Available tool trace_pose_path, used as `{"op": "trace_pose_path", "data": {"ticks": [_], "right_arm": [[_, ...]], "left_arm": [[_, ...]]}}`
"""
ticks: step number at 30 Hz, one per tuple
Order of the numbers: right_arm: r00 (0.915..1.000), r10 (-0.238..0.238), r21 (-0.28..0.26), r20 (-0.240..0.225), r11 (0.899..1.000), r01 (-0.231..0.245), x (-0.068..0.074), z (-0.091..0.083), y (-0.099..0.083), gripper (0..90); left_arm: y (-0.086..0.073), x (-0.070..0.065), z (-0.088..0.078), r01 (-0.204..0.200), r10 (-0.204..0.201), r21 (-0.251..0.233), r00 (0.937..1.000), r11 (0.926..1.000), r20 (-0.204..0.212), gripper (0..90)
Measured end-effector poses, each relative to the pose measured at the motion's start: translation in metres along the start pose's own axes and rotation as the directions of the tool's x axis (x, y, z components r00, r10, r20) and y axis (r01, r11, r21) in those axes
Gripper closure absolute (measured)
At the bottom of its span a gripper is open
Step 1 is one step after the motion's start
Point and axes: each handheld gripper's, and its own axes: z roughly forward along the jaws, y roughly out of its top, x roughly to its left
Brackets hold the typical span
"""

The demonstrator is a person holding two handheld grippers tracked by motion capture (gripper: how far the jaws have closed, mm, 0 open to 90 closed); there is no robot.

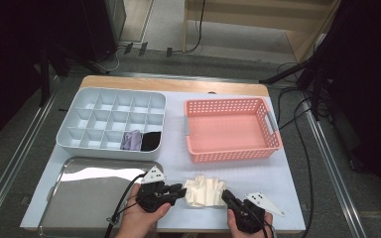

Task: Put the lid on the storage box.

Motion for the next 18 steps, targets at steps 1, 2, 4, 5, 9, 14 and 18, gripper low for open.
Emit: {"op": "trace_pose_path", "data": {"ticks": [1,2,4,5,9,14,18], "right_arm": [[0.9999,-0.002,-0.008,0.013,1.000,0.002,0.000,0.000,0.000,74.4],[0.9994,-0.006,-0.017,0.034,1.000,0.006,-0.001,-0.001,0.000,68.5],[0.9981,0.014,-0.027,0.060,1.000,-0.013,-0.006,-0.002,0.000,65.6],[0.9977,0.022,-0.022,0.065,1.000,-0.021,-0.008,-0.001,-0.001,63.8],[0.9967,0.013,0.037,0.080,0.999,-0.016,-0.012,0.006,-0.005,63.3],[0.9951,-0.027,0.062,0.095,0.998,0.021,-0.009,0.008,-0.006,86.7],[0.9977,0.005,0.048,0.067,0.999,-0.008,-0.012,0.004,-0.002,88.9]], "left_arm": [[0.000,0.000,0.000,0.003,-0.003,-0.005,1.0000,1.0000,0.002,68.1],[0.000,0.001,-0.001,0.006,-0.006,-0.008,1.0000,0.9999,-0.001,67.0],[0.000,0.001,-0.002,0.004,-0.004,-0.006,1.0000,1.0000,-0.002,67.6],[0.000,0.001,-0.001,0.002,-0.002,-0.005,1.0000,1.0000,-0.006,68.4],[-0.002,0.002,0.003,0.002,-0.002,0.012,1.0000,0.9999,-0.003,72.9],[-0.003,0.000,0.004,-0.001,0.001,0.012,1.0000,0.9999,-0.003,74.1],[0.001,-0.002,-0.002,0.004,-0.004,-0.013,1.0000,0.9999,-0.004,66.7]]}}
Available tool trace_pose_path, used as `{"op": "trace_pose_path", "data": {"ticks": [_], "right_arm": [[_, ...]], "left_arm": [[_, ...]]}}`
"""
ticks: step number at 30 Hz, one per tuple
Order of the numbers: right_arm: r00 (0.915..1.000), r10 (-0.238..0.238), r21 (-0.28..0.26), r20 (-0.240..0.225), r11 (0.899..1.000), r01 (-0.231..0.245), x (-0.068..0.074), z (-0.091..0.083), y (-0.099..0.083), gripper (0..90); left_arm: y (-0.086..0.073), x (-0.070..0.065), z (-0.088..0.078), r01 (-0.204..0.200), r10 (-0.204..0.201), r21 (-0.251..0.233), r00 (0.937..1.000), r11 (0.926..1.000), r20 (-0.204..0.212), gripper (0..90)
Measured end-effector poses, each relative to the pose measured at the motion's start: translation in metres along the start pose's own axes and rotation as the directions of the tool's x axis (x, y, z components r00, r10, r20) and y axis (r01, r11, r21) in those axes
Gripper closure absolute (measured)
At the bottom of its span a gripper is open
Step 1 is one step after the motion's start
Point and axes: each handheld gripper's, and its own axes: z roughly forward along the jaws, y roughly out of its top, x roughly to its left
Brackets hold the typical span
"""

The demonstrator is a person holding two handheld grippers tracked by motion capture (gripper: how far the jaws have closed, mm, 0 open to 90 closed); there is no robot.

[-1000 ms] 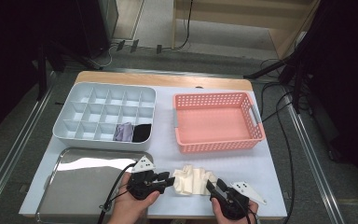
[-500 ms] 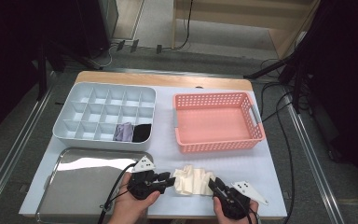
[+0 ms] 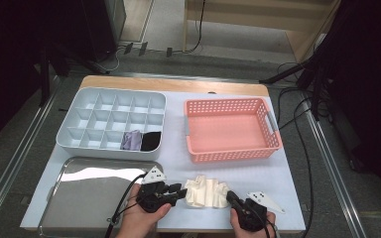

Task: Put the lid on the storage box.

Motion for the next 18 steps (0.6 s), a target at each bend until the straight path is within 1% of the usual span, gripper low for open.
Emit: {"op": "trace_pose_path", "data": {"ticks": [1,3,4,5,6,7,8,9,10,13,15,18], "right_arm": [[1.0000,-0.008,-0.010,-0.007,1.000,0.007,0.000,-0.002,0.001,89.0],[0.9998,-0.006,-0.025,-0.019,1.000,0.005,0.001,-0.005,0.004,88.9],[0.9996,-0.008,-0.030,-0.028,1.000,0.007,0.002,-0.006,0.005,88.9],[0.9993,-0.012,-0.034,-0.035,0.999,0.011,0.003,-0.007,0.007,88.8],[0.9992,-0.009,-0.035,-0.040,0.999,0.007,0.005,-0.008,0.007,88.8],[0.9989,-0.016,-0.040,-0.044,0.999,0.014,0.005,-0.009,0.008,88.8],[0.9989,-0.011,-0.040,-0.046,0.999,0.009,0.006,-0.010,0.009,88.9],[0.9986,-0.013,-0.042,-0.051,0.999,0.011,0.006,-0.010,0.009,88.9],[0.9983,-0.014,-0.047,-0.057,0.999,0.011,0.006,-0.010,0.010,89.0],[0.9980,-0.012,-0.049,-0.063,0.999,0.009,0.007,-0.011,0.011,89.0],[0.9970,-0.017,-0.061,-0.076,0.998,0.012,0.008,-0.012,0.012,89.0],[0.9962,-0.015,-0.059,-0.086,0.998,0.010,0.012,-0.014,0.014,89.4]], "left_arm": [[0.001,-0.001,-0.001,-0.003,0.003,-0.007,1.0000,1.0000,-0.004,66.0],[0.004,-0.004,-0.004,-0.005,0.005,-0.020,0.9998,0.9998,-0.019,63.0],[0.005,-0.005,-0.005,-0.003,0.003,-0.027,0.9999,0.9996,-0.017,62.8],[0.006,-0.006,-0.006,-0.008,0.007,-0.032,0.9996,0.9994,-0.026,63.3],[0.007,-0.007,-0.006,-0.012,0.011,-0.034,0.9997,0.9994,-0.022,64.2],[0.007,-0.008,-0.005,-0.015,0.014,-0.036,0.9997,0.9992,-0.021,66.2],[0.008,-0.010,-0.004,-0.022,0.022,-0.036,0.9997,0.9991,-0.011,68.7],[0.008,-0.012,-0.001,-0.029,0.029,-0.025,0.9995,0.9993,0.009,73.2],[0.008,-0.015,0.002,-0.040,0.041,-0.013,0.9990,0.9991,0.020,77.5],[0.009,-0.024,0.011,-0.065,0.065,-0.004,0.9971,0.9979,0.040,82.8],[0.009,-0.027,0.019,-0.086,0.086,0.007,0.9960,0.9963,0.025,84.0],[0.009,-0.025,0.032,-0.075,0.075,0.047,0.9972,0.9961,-0.002,85.6]]}}
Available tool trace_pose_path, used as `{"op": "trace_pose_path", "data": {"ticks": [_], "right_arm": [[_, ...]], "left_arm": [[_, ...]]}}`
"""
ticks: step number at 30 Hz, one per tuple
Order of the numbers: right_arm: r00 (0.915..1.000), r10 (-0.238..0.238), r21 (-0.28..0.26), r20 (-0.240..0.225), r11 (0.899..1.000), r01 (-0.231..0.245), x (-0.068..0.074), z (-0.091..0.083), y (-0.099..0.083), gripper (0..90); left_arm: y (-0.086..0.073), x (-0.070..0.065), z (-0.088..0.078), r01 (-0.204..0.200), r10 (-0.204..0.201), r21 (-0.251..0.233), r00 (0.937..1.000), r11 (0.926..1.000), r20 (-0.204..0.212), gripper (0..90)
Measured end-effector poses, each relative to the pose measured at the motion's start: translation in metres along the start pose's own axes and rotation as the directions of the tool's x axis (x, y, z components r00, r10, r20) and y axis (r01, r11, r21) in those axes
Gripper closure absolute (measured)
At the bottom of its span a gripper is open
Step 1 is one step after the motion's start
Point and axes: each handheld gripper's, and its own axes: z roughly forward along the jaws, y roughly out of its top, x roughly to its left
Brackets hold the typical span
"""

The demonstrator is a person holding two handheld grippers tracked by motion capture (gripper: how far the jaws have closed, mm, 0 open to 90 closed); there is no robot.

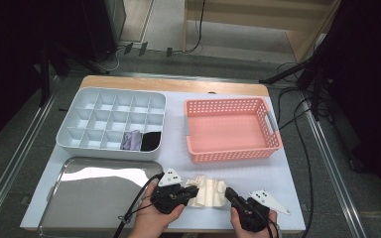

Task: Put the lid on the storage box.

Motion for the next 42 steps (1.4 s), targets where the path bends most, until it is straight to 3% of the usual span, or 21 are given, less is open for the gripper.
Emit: {"op": "trace_pose_path", "data": {"ticks": [5,11,16,18,20,23,26,28,32,34,39,42], "right_arm": [[0.9987,-0.024,-0.023,-0.046,0.999,0.023,0.008,-0.003,0.004,90.0],[0.9940,-0.041,-0.040,-0.101,0.998,0.037,0.022,-0.005,0.008,90.0],[0.9853,-0.053,-0.036,-0.162,0.998,0.048,0.039,0.002,0.009,90.0],[0.9801,-0.049,-0.029,-0.192,0.999,0.044,0.047,0.007,0.007,90.0],[0.9787,-0.052,-0.023,-0.199,0.999,0.048,0.053,0.013,0.004,90.0],[0.9795,-0.081,-0.029,-0.185,0.997,0.077,0.057,0.015,0.001,90.0],[0.9804,-0.068,-0.025,-0.185,0.998,0.065,0.055,0.016,0.000,90.0],[0.9807,-0.064,-0.019,-0.185,0.998,0.062,0.056,0.019,-0.001,90.0],[0.9781,-0.093,-0.008,-0.186,0.996,0.093,0.062,0.027,-0.004,90.0],[0.9795,-0.087,-0.001,-0.181,0.996,0.089,0.064,0.029,-0.006,90.0],[0.9750,-0.097,0.009,-0.200,0.995,0.101,0.067,0.038,-0.009,90.0],[0.9721,-0.107,0.021,-0.209,0.993,0.114,0.072,0.043,-0.012,90.0]], "left_arm": [[-0.004,0.000,0.015,-0.015,0.016,0.061,0.9996,0.9980,-0.023,85.7],[-0.004,-0.001,0.020,-0.008,0.011,0.066,0.9991,0.9978,-0.040,88.2],[-0.003,0.001,0.020,-0.002,0.004,0.071,0.9994,0.9975,-0.033,89.4],[-0.002,0.003,0.019,0.007,-0.006,0.071,1.0000,0.9974,-0.005,86.5],[0.000,0.002,0.010,-0.001,0.001,0.077,1.0000,0.9971,0.000,79.2],[0.006,0.007,-0.010,0.005,-0.010,0.081,0.9985,0.9967,0.054,72.7],[0.006,0.017,-0.024,0.004,-0.006,0.061,0.9994,0.9981,0.033,71.8],[0.003,0.026,-0.029,0.030,-0.030,0.038,0.9995,0.9988,0.007,71.9],[-0.006,0.039,-0.032,0.113,-0.113,-0.013,0.9935,0.9935,-0.014,73.2],[-0.006,0.040,-0.030,0.127,-0.127,0.006,0.9919,0.9919,0.013,73.3],[-0.010,0.035,-0.017,0.104,-0.106,0.069,0.9943,0.9922,0.015,83.9],[-0.010,0.033,-0.015,0.090,-0.089,0.079,0.9959,0.9928,-0.011,83.8]]}}
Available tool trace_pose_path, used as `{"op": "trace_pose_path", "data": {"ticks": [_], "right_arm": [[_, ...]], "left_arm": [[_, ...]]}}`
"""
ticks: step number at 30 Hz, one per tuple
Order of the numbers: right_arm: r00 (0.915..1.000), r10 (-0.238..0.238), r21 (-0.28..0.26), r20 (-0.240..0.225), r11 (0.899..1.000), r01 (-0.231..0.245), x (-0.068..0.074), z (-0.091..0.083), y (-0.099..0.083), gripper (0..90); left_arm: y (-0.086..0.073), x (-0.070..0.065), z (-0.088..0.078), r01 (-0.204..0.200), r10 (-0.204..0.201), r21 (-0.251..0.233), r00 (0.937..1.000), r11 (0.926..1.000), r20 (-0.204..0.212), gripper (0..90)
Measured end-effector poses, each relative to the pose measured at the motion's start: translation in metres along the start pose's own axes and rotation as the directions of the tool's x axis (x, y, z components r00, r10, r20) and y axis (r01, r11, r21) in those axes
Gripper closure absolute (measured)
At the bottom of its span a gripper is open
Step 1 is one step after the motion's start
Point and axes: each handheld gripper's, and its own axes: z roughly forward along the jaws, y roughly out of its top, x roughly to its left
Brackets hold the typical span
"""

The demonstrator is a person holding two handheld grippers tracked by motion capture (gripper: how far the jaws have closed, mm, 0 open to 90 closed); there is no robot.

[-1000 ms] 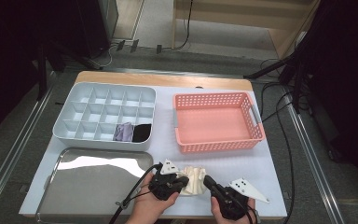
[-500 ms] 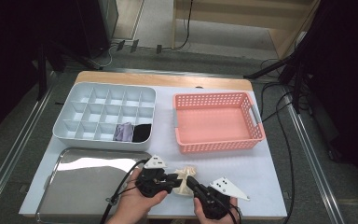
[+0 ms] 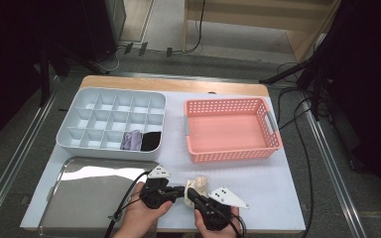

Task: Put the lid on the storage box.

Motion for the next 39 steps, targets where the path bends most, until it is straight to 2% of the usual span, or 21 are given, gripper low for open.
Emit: {"op": "trace_pose_path", "data": {"ticks": [2,6,9,11,17,21,23,25,28,31,34,36,38,39], "right_arm": [[1.0000,-0.003,0.008,0.001,1.000,0.003,-0.001,0.003,-0.002,90.0],[0.9995,-0.024,0.031,0.020,0.999,0.024,-0.004,0.008,-0.007,90.0],[0.9983,-0.050,0.044,0.029,0.998,0.048,-0.003,0.013,-0.011,90.0],[0.9979,-0.052,0.052,0.039,0.997,0.050,-0.001,0.014,-0.012,89.9],[0.9952,-0.083,0.042,0.052,0.996,0.081,0.002,0.013,-0.015,86.1],[0.9959,-0.083,0.039,0.037,0.996,0.082,0.003,0.013,-0.016,83.8],[0.9957,-0.086,0.038,0.033,0.996,0.085,0.003,0.012,-0.016,84.0],[0.9955,-0.089,0.044,0.033,0.995,0.088,0.004,0.011,-0.016,83.3],[0.9942,-0.107,0.050,0.011,0.993,0.107,0.006,0.004,-0.017,80.7],[0.9946,-0.103,0.034,0.000,0.994,0.103,0.005,-0.012,-0.015,81.1],[0.9948,-0.065,-0.001,0.079,0.998,0.065,-0.004,-0.025,-0.013,82.9],[0.9891,-0.016,-0.003,0.146,1.000,0.017,-0.012,-0.026,-0.015,77.5],[0.9832,0.032,-0.002,0.179,0.999,-0.032,-0.017,-0.023,-0.018,70.3],[0.9831,0.040,0.010,0.178,0.999,-0.043,-0.019,-0.021,-0.018,68.5]], "left_arm": [[0.000,0.003,-0.005,0.005,-0.005,-0.008,1.0000,1.0000,-0.005,80.6],[0.003,0.013,-0.019,0.039,-0.039,-0.061,0.9992,0.9974,-0.006,75.4],[0.006,0.013,-0.023,0.058,-0.057,-0.095,0.9983,0.9938,0.015,70.0],[0.007,0.010,-0.023,0.049,-0.045,-0.107,0.9984,0.9930,0.035,65.2],[0.015,0.003,-0.015,0.045,-0.044,-0.106,0.9990,0.9934,0.012,53.7],[0.020,-0.003,-0.002,0.016,-0.016,-0.050,0.9999,0.9986,-0.005,50.7],[0.021,-0.003,0.004,0.019,-0.020,-0.033,0.9997,0.9993,-0.015,51.0],[0.021,-0.003,0.008,0.026,-0.026,-0.032,0.9994,0.9992,-0.021,59.3],[0.022,-0.001,0.010,0.017,-0.017,-0.031,0.9998,0.9994,-0.006,75.4],[0.022,0.001,0.009,0.014,-0.014,-0.028,0.9999,0.9995,-0.001,79.4],[0.022,0.000,0.007,0.017,-0.017,-0.033,0.9999,0.9993,0.004,80.2],[0.021,0.001,0.005,0.021,-0.021,-0.034,0.9998,0.9992,0.008,80.4],[0.020,0.003,0.004,0.025,-0.025,-0.042,0.9997,0.9988,0.006,80.6],[0.019,0.004,0.004,0.026,-0.026,-0.041,0.9996,0.9988,0.006,80.7]]}}
